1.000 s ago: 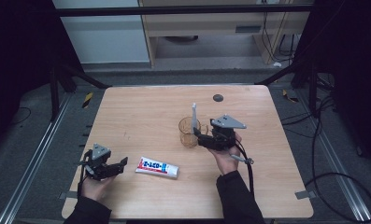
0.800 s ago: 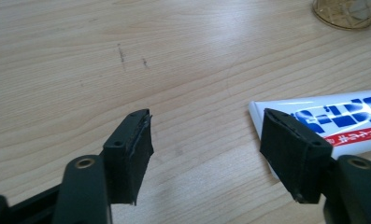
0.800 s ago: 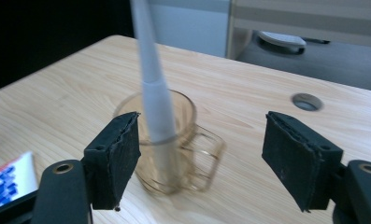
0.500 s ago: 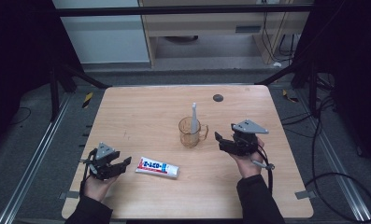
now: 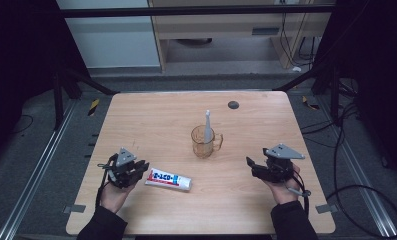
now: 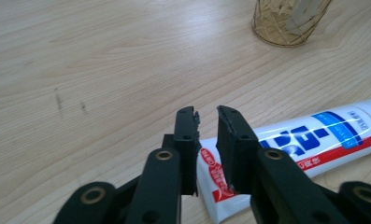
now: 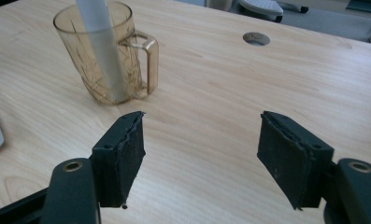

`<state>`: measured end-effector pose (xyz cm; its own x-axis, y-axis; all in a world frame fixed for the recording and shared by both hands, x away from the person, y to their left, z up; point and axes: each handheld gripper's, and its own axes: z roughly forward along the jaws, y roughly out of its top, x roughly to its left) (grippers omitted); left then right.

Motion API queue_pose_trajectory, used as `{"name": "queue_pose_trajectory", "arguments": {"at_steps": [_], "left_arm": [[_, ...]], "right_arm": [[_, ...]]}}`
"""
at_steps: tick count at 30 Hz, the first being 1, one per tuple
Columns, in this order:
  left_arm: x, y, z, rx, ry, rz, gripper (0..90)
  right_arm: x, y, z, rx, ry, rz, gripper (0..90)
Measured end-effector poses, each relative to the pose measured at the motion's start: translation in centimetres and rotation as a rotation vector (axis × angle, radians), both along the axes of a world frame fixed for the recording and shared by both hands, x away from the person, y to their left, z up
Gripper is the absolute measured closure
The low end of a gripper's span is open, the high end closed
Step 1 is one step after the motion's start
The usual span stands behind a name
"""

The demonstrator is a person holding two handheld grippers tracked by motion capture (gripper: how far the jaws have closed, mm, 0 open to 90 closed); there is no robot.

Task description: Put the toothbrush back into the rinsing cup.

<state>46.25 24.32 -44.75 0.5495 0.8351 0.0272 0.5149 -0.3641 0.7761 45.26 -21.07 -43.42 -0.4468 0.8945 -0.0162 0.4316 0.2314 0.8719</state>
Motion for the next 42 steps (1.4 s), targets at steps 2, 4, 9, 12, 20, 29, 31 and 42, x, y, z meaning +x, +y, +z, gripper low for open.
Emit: {"name": "queue_pose_trajectory", "arguments": {"at_steps": [2,4,9,12,20,29,31,42], "left_arm": [[0.4,-0.6,-0.1,0.006,0.016,-0.012,79.1],[0.8,-1.1,-0.2,0.011,0.031,-0.028,83.0],[2.0,-2.4,-0.8,0.027,0.075,-0.058,88.8],[2.5,-3.1,-1.3,0.053,0.101,-0.081,89.2],[3.1,-3.9,-2.3,0.087,0.147,-0.121,89.3],[3.3,-3.9,-2.5,0.082,0.151,-0.129,89.3],[3.4,-4.0,-2.6,0.083,0.156,-0.123,89.3],[3.2,-4.3,-2.4,0.085,0.147,-0.130,89.2]], "right_arm": [[-0.2,-0.2,-0.1,-0.003,0.004,-0.002,31.8],[-0.7,-0.7,-0.4,-0.007,0.006,-0.002,32.2],[-1.7,-1.5,-1.0,-0.012,0.011,-0.015,32.6],[-2.2,-2.1,-1.4,-0.010,0.016,-0.026,32.6],[-2.3,-2.7,-2.5,-0.009,0.038,-0.049,32.6],[-2.0,-2.9,-3.1,-0.027,0.047,-0.054,32.6],[-2.0,-2.9,-3.2,-0.027,0.048,-0.055,32.7],[-1.7,-3.0,-3.7,-0.037,0.063,-0.056,32.9]]}}
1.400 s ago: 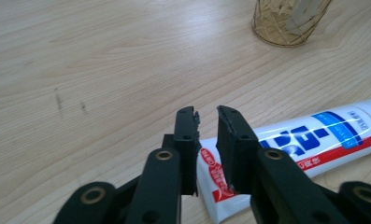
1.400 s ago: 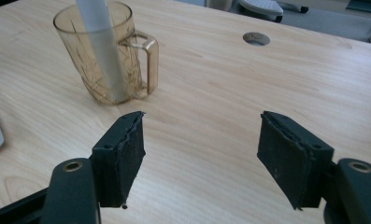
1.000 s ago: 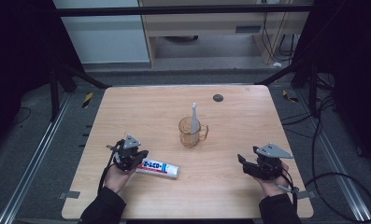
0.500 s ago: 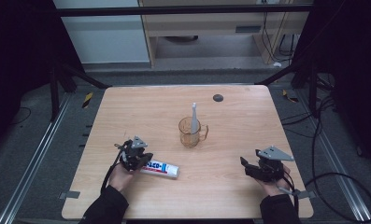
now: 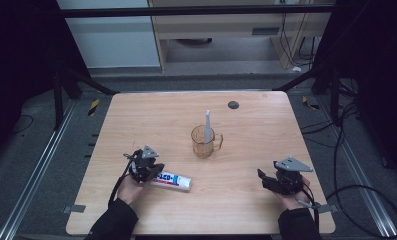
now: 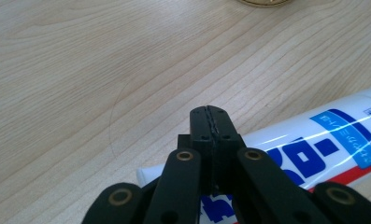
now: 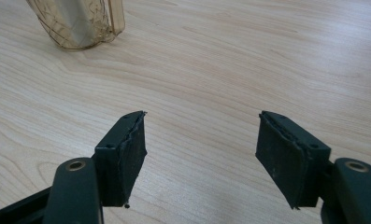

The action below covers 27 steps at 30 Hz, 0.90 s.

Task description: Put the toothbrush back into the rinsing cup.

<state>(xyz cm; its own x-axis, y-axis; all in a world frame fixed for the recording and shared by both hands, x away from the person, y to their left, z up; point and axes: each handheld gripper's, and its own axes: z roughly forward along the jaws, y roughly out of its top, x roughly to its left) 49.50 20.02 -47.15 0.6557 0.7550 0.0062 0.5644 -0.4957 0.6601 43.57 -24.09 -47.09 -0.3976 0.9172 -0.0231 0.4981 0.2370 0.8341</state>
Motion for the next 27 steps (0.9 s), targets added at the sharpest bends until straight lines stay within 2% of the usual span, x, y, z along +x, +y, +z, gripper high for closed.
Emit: {"name": "queue_pose_trajectory", "arguments": {"at_steps": [4,8,12,17,27], "left_arm": [[-0.2,-0.5,0.1,0.001,0.001,-0.007,89.2],[-0.6,-1.1,0.6,-0.034,-0.005,-0.024,89.3],[-1.0,-2.6,0.8,-0.058,0.003,-0.054,89.3],[-1.4,-4.5,0.6,-0.054,0.017,-0.101,89.3],[-1.6,-5.5,0.6,-0.075,0.032,-0.122,89.3]], "right_arm": [[0.0,-0.1,-0.1,-0.004,0.004,-0.005,33.0],[0.0,-0.1,-0.1,-0.005,0.004,-0.006,33.1],[0.1,-0.1,-0.1,-0.005,0.010,-0.006,33.3],[0.1,-0.1,-0.1,-0.008,0.009,-0.004,33.3],[0.2,-0.2,-0.2,-0.012,0.017,-0.002,33.4]]}}
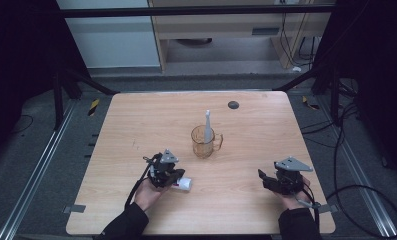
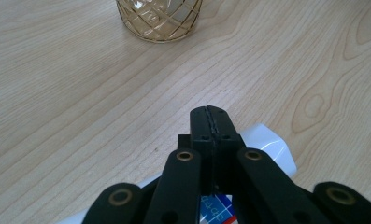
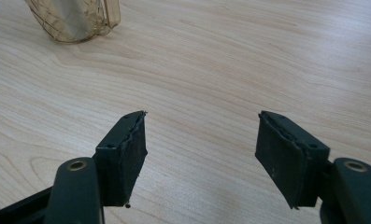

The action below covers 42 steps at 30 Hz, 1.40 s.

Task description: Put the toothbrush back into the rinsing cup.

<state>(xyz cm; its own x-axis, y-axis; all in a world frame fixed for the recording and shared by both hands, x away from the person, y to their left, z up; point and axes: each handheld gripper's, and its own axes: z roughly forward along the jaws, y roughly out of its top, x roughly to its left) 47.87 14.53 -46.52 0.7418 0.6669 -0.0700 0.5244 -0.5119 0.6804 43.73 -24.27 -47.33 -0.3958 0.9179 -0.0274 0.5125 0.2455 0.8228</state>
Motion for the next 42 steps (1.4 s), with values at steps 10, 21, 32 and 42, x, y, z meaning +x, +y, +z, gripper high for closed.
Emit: {"name": "queue_pose_trajectory", "arguments": {"at_steps": [10,21,32,42], "left_arm": [[0.2,-0.6,-0.2,0.007,0.013,-0.002,89.3],[-0.4,-0.7,-0.2,0.022,0.023,-0.027,89.3],[-1.9,0.0,-0.1,0.023,0.035,-0.063,89.3],[-3.0,0.4,-0.1,0.033,0.043,-0.070,89.3]], "right_arm": [[0.1,0.0,-0.1,-0.001,0.010,0.000,33.5],[0.0,-0.2,-0.2,-0.006,0.015,-0.004,33.7],[-0.1,-0.3,-0.2,-0.013,0.010,-0.008,33.8],[-0.2,-0.4,-0.2,-0.010,0.009,-0.012,33.9]]}}
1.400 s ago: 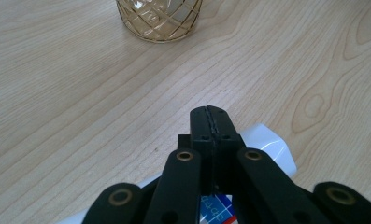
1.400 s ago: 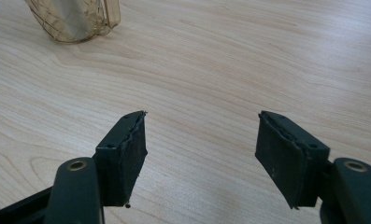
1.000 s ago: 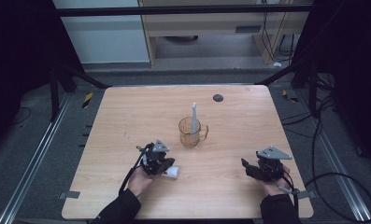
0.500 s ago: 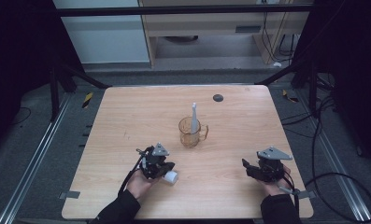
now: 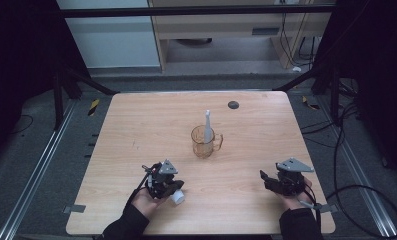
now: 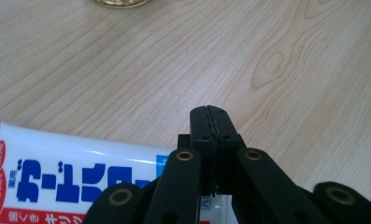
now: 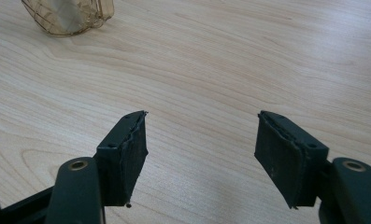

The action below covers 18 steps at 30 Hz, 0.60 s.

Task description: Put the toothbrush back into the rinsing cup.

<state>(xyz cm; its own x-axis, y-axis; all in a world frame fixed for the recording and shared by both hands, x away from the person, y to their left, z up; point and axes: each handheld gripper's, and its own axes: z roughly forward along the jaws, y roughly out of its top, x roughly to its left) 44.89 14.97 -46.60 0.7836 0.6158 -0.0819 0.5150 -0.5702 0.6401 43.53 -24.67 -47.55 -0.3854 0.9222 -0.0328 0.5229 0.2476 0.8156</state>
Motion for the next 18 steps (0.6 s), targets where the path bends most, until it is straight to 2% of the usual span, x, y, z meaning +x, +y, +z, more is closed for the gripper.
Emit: {"name": "queue_pose_trajectory", "arguments": {"at_steps": [8,18], "left_arm": [[-0.7,0.4,0.1,0.010,0.010,-0.011,89.3],[-2.2,2.0,0.2,0.021,0.018,-0.018,89.3]], "right_arm": [[-0.1,0.1,-0.1,-0.007,0.001,0.001,33.9],[-0.2,0.1,-0.1,-0.010,0.003,-0.002,34.0]]}}
